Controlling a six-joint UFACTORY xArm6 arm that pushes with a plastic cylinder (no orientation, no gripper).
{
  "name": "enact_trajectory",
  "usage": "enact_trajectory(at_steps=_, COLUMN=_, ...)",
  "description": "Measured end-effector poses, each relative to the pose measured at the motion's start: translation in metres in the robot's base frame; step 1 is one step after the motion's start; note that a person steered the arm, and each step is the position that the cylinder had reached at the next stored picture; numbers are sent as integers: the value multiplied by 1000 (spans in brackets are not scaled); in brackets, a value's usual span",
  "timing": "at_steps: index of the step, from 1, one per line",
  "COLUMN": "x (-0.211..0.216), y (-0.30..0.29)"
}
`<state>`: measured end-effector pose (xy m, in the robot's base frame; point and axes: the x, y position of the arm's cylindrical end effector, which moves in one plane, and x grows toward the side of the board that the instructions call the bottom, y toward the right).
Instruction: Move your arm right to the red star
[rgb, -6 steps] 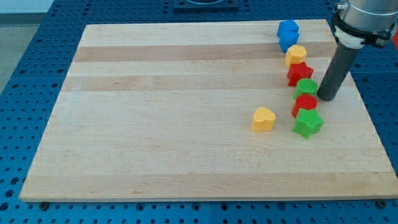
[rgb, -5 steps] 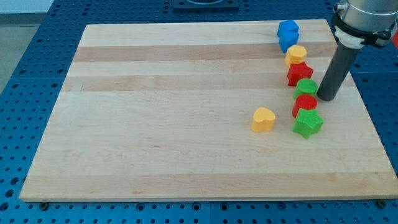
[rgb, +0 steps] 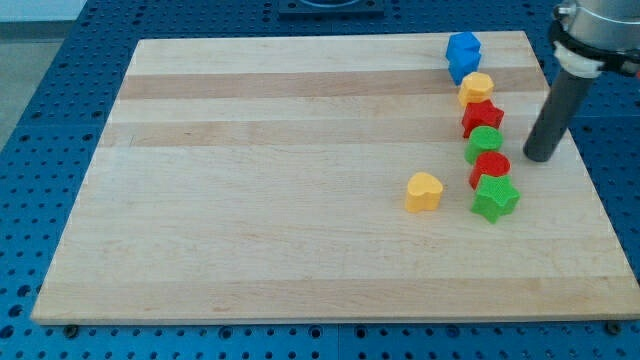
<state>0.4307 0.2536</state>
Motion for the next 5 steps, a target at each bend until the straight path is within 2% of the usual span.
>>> enact_trajectory(at_steps=3, x=-36, y=11)
enact_trajectory(at_steps=5, x=-40, y=11)
